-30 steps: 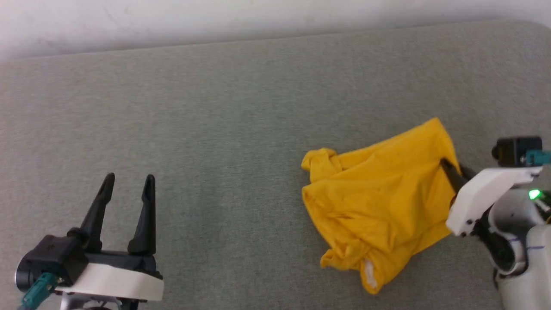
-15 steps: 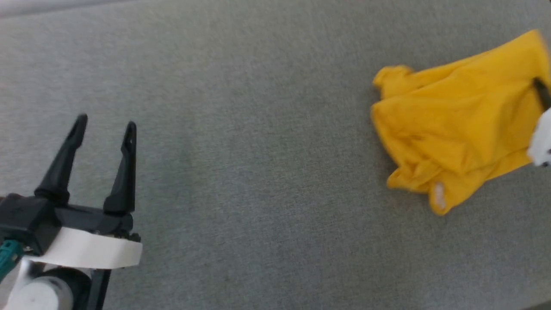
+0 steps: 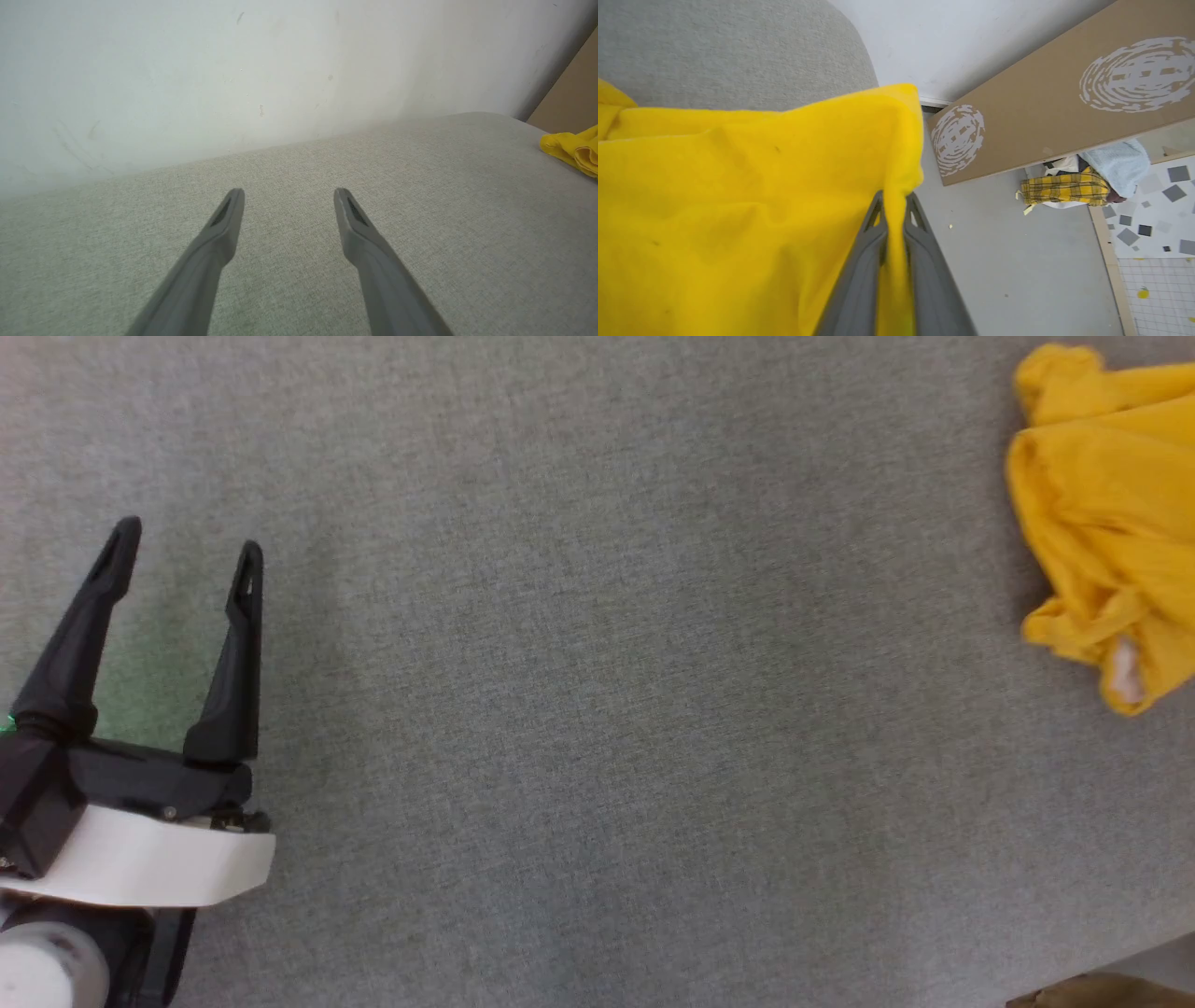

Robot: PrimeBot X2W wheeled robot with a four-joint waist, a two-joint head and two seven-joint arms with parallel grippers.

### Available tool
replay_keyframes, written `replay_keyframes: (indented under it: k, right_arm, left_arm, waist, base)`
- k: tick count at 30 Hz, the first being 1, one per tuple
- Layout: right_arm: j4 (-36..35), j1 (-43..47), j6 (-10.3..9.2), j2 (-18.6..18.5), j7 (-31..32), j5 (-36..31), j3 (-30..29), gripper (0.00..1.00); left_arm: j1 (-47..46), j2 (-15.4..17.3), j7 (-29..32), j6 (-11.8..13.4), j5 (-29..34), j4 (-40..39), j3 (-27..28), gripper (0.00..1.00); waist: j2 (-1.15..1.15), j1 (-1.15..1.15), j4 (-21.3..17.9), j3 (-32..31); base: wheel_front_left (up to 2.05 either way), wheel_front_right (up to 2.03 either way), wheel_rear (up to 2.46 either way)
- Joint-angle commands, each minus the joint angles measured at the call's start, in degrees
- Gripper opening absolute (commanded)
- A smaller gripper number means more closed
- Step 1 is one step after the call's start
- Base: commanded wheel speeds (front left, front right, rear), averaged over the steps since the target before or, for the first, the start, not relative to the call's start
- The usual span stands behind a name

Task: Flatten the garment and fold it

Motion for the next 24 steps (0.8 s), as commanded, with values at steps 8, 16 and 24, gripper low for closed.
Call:
replay_keyframes:
  k: [8,16,24]
  right_arm:
    - [5.8,-2.6,-0.13,-4.2,-4.5,-6.0,-3.1,0.0]
    - [12.6,-2.8,-0.13,-4.7,-7.8,-10.1,-6.8,0.36]
    - [18.1,-4.7,-0.13,-4.2,-11.6,-13.9,-8.7,1.0]
  left_arm:
    - [-1.9,0.9,0.3,0.7,1.5,-1.9,0.3,1.0]
    - [-2.5,0.3,-1.1,1.0,2.6,-1.5,-0.2,1.0]
    - [-1.7,-1.0,-3.7,1.2,2.8,0.3,-0.9,1.0]
  waist:
    - [0.0,-0.01,2.2,4.7]
    - [0.0,-0.01,4.3,5.0]
    - [0.0,-0.01,5.0,1.7]
  base:
    - [0.0,0.0,0.0]
    - [0.0,0.0,0.0]
    - [0.0,0.0,0.0]
